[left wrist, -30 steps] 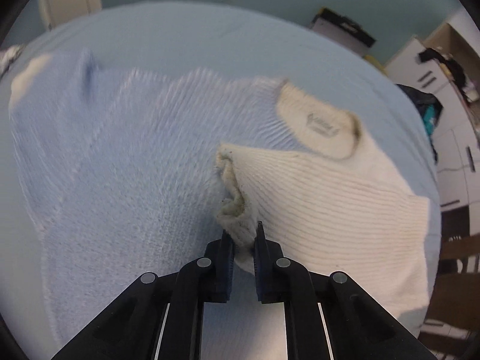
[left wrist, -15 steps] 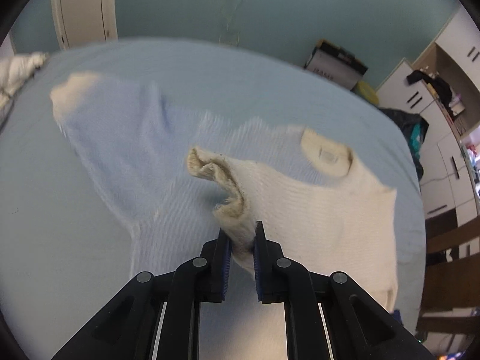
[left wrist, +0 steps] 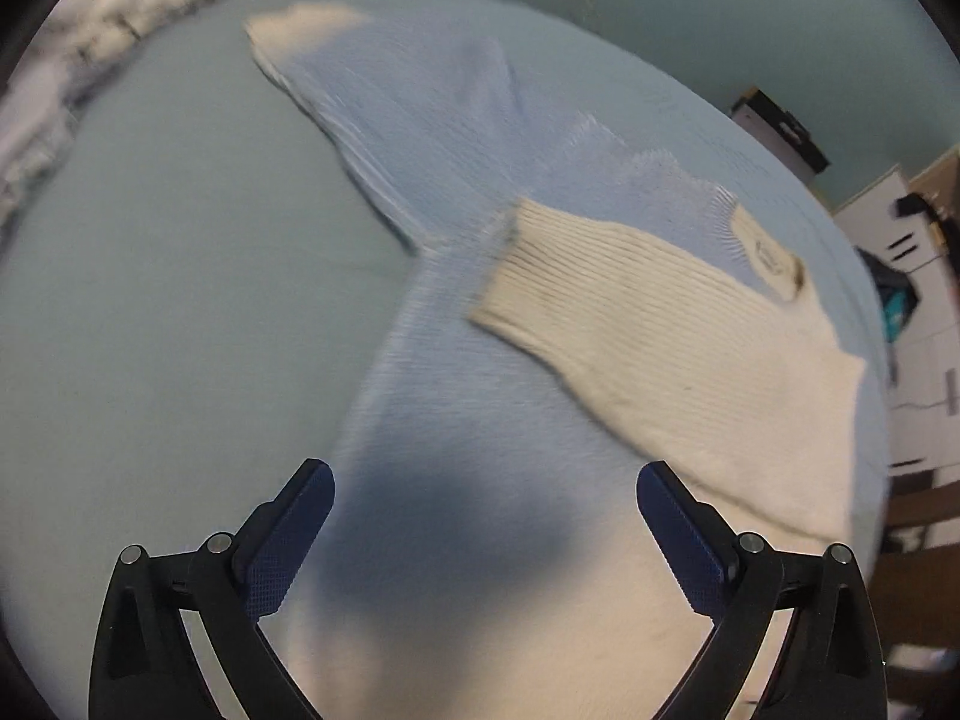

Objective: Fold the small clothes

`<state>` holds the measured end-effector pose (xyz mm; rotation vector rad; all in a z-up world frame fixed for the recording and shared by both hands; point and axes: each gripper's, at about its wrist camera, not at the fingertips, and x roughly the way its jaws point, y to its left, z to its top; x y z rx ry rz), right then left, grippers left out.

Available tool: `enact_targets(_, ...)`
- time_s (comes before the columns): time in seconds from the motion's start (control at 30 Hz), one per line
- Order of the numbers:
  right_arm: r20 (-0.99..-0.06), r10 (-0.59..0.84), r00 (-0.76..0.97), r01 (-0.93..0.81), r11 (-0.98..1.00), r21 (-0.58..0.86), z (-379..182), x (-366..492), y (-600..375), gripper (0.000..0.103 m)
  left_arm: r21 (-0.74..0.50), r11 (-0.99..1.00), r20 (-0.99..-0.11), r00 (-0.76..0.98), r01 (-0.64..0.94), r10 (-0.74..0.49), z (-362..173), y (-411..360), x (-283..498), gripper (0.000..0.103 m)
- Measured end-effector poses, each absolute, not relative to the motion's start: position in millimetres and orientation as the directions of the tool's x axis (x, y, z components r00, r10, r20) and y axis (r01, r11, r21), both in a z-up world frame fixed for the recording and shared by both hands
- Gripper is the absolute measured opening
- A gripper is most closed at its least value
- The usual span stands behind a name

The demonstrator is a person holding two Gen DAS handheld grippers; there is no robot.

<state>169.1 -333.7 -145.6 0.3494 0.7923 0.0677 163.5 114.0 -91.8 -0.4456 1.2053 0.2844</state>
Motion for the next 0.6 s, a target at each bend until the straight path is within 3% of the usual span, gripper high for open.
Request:
enact_targets(0.1, -0.665, 0.196, 0.721, 0.039, 0.946, 0.321, -122, 180, -333, 0.086, -0.163, 0.919, -0.909, 0.416, -0.359, 0.001, -70, 94, 125, 0.102)
enact_targets(0.27, -0.827, 0.228, 0.514, -0.087, 0.973, 0.214, -113, 244, -299, 0.086, -0.156, 0.955, -0.877, 0.48, -0.254, -0.016, -60, 65, 98, 0.102)
enact_targets(0.43, -0.861, 0.16, 0.483, -0.169, 0.982, 0.087, -107, 274, -259, 0.08, -0.124, 0.969, -0.894, 0.448, -0.213, -0.016, -71, 51, 110, 0.102)
enact_targets(0.47, -0.892, 0.135, 0.432, -0.174, 0.983, 0.065, -114, 284, -252, 0.071, -0.126, 0.971, -0.893, 0.45, -0.203, -0.022, -71, 49, 110, 0.102)
enact_targets(0.53, -0.935, 0.123, 0.333, -0.191, 0.98, 0.061, -131, 296, -244, 0.038, -0.129, 0.974, -0.89, 0.455, -0.189, -0.03, -75, 46, 110, 0.102)
enact_targets(0.6, -0.93, 0.134, 0.342, -0.174, 0.982, 0.078, -135, 300, -244, 0.02, -0.126, 0.976, -0.892, 0.45, -0.18, -0.032, -78, 44, 109, 0.102)
